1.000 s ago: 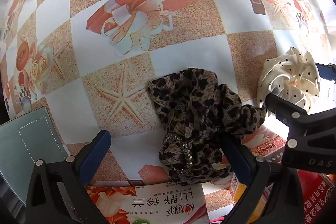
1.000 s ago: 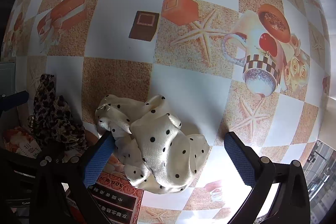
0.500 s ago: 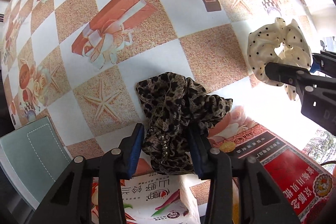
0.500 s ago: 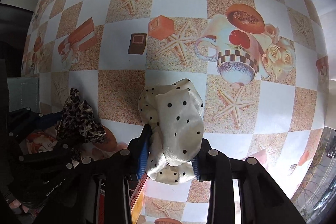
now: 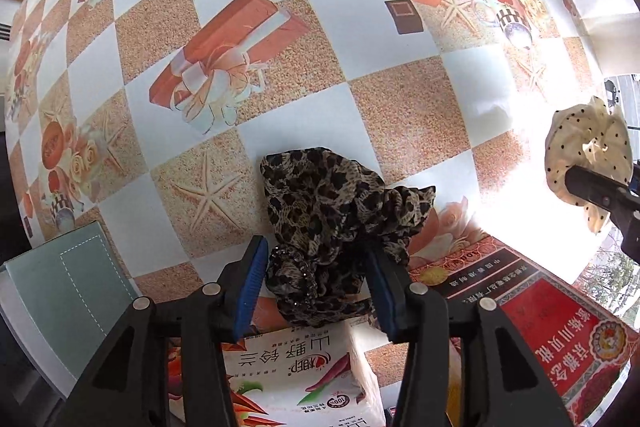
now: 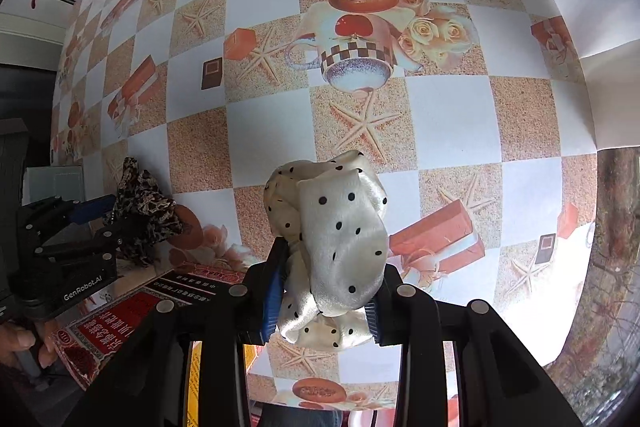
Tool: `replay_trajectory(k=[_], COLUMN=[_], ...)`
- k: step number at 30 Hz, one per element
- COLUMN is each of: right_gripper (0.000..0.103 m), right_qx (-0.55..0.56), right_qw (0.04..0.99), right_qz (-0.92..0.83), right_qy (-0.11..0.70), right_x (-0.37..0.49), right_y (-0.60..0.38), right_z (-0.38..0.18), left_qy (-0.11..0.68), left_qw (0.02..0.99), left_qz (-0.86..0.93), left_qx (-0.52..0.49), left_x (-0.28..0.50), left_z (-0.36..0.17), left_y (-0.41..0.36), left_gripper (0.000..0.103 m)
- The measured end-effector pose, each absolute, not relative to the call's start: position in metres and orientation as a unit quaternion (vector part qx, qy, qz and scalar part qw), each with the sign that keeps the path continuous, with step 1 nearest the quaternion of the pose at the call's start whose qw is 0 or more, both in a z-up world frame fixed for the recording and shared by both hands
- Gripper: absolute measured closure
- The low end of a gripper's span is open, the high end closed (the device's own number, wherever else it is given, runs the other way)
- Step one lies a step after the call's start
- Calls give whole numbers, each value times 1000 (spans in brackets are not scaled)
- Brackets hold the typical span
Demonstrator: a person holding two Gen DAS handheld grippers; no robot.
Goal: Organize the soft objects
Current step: 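Carry the leopard and polka-dot scrunchies over the box with both tools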
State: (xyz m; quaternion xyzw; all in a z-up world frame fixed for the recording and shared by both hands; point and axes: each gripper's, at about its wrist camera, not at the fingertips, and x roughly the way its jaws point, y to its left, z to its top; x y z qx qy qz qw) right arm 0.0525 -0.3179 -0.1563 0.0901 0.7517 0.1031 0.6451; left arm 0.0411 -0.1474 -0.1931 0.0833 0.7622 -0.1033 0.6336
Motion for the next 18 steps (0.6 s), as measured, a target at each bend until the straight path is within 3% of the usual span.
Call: replay_trajectory(k=[5,8,9,10,11,12,18], right_gripper=[67,67,67,67,67,67,67], right_qx=[113,123,127,130,132,135,152], right_qw=[645,644,645,647,649,652,667], right_qz=[100,96,94,92,90,88,69], right_qy=[749,749,748,746,744,741,726], right_x=[45,38,35,34,32,31,24], right_y=[-332,-343,-344,-346,-348,-351,-362], right_z=[-155,-153,-152,-149,-147,-144,-131], left_qy=[780,787,785,781,776,774,734], left_qw=[612,601,601,604,609,609,657], left_qz=[-100,-105,-108,-114,-122,-128,-135], left_qx=[89,97,102,106,112,117,108], left_x=[50,56,58,58,59,62,77], left_z=[-213,-223,-223,-222,-218,-216,-182], left_y=[-145,-142,-143,-145,-153,-162,-182], left_gripper=[25,25,27,39,61,68,71])
